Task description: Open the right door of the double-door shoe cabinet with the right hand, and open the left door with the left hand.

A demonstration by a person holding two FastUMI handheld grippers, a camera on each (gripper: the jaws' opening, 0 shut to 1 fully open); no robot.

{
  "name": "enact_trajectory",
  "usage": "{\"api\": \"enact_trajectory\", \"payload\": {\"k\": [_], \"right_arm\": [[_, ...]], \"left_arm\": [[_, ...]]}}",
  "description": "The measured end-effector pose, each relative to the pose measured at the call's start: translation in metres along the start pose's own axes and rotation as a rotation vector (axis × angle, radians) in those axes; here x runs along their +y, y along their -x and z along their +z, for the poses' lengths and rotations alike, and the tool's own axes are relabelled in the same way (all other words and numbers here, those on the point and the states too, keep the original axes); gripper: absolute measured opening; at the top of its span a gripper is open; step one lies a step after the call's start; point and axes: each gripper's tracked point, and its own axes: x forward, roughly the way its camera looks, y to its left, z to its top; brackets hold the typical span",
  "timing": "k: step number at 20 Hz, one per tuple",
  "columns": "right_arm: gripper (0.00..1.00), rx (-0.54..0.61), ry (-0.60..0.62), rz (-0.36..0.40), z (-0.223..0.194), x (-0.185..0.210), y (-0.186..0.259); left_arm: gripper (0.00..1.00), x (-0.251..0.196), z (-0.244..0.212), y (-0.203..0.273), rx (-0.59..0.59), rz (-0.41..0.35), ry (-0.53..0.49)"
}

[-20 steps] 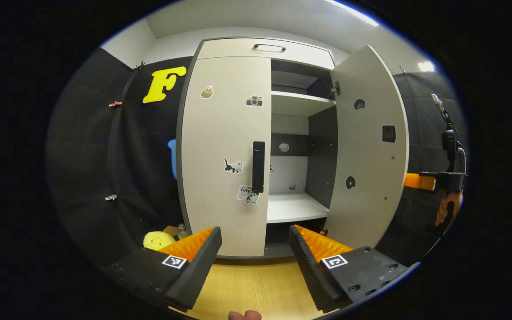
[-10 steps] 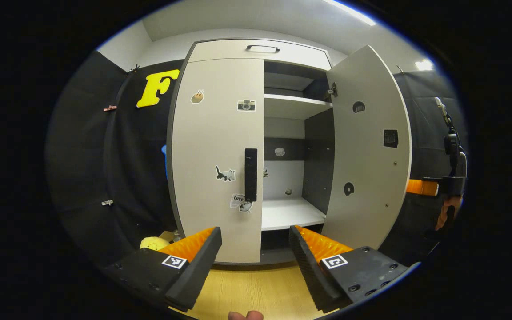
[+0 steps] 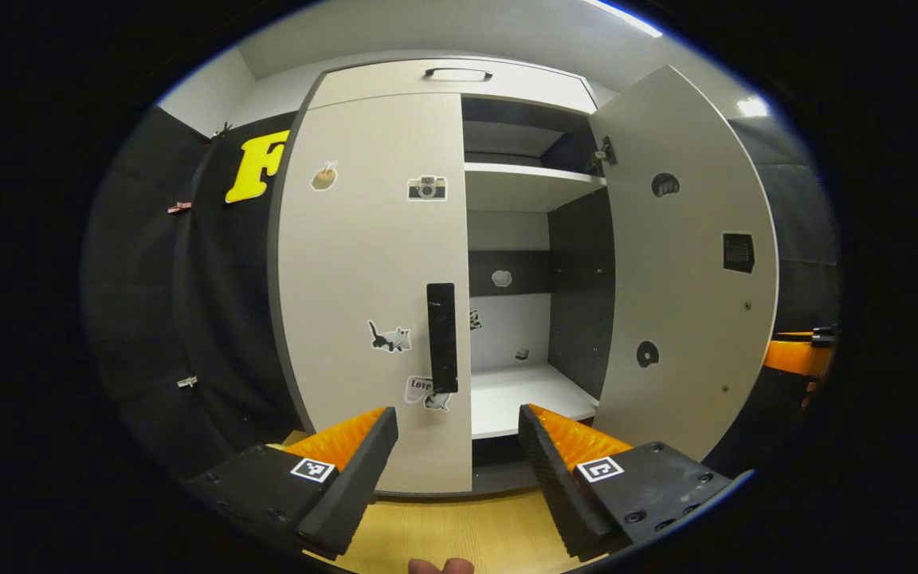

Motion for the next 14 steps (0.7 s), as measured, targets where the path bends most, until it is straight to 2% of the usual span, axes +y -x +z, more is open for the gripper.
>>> {"api": "enact_trajectory", "payload": {"k": [2, 5, 9, 11, 13, 14], "right_arm": [[0.96, -0.021, 0.002, -0.016, 0.006, -0.008, 0.008], [0.98, -0.019, 0.053, -0.022, 0.007, -0.012, 0.022], [0.98, -0.04, 0.089, -0.03, 0.01, -0.017, 0.03], [0.98, -0.032, 0.078, -0.026, 0.01, -0.02, 0.032], [0.98, -0.039, 0.08, -0.038, 0.014, -0.029, 0.03], [0.98, -0.044, 0.084, -0.047, 0.016, -0.034, 0.029]], "left_arm": [[0.95, -0.002, 0.006, -0.02, -0.006, -0.003, -0.004], [0.95, 0.001, 0.013, -0.052, -0.013, 0.013, -0.025], [0.94, 0.012, 0.025, -0.09, -0.032, 0.023, 0.019], [0.88, 0.028, 0.029, -0.107, -0.041, 0.066, 0.008], [0.75, 0.037, 0.028, -0.12, -0.036, 0.093, -0.016], [0.64, 0.033, 0.028, -0.125, -0.042, 0.072, -0.008]]}}
